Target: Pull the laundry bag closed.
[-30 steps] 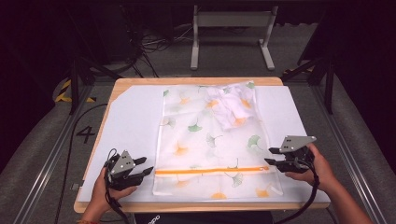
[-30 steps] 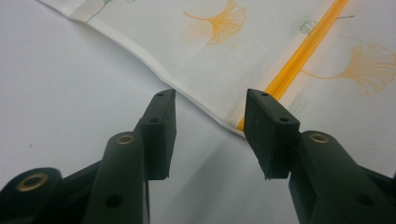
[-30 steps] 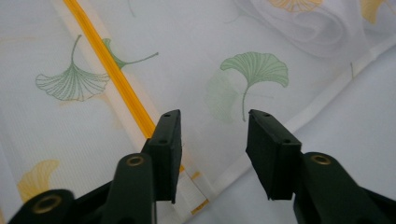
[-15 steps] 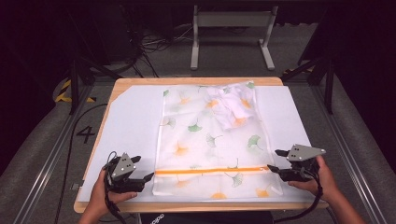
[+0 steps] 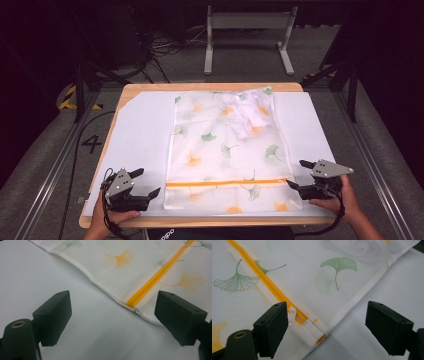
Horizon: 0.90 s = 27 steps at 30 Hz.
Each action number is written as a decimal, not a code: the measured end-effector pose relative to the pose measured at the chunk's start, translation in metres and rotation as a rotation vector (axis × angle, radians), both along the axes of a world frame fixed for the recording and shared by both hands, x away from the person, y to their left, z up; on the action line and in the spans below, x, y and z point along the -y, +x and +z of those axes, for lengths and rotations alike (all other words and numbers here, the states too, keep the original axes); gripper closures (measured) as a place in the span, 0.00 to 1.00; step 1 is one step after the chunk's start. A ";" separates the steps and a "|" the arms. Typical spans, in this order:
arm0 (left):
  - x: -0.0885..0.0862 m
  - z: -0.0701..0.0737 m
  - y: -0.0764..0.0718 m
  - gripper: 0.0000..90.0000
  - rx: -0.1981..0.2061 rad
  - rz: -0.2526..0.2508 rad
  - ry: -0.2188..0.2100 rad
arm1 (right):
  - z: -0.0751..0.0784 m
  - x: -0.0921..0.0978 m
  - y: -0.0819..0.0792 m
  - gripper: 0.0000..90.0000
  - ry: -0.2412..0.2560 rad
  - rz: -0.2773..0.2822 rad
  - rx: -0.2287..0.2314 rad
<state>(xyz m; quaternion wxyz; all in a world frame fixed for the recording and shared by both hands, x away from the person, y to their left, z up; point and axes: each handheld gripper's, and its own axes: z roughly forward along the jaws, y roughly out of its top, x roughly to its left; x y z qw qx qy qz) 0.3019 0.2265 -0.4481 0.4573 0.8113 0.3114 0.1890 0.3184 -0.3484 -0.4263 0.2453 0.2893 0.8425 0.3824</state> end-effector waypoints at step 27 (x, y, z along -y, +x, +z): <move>-0.007 -0.002 0.002 0.14 -0.011 0.037 -0.004 | -0.004 -0.007 -0.002 0.19 -0.030 -0.020 0.037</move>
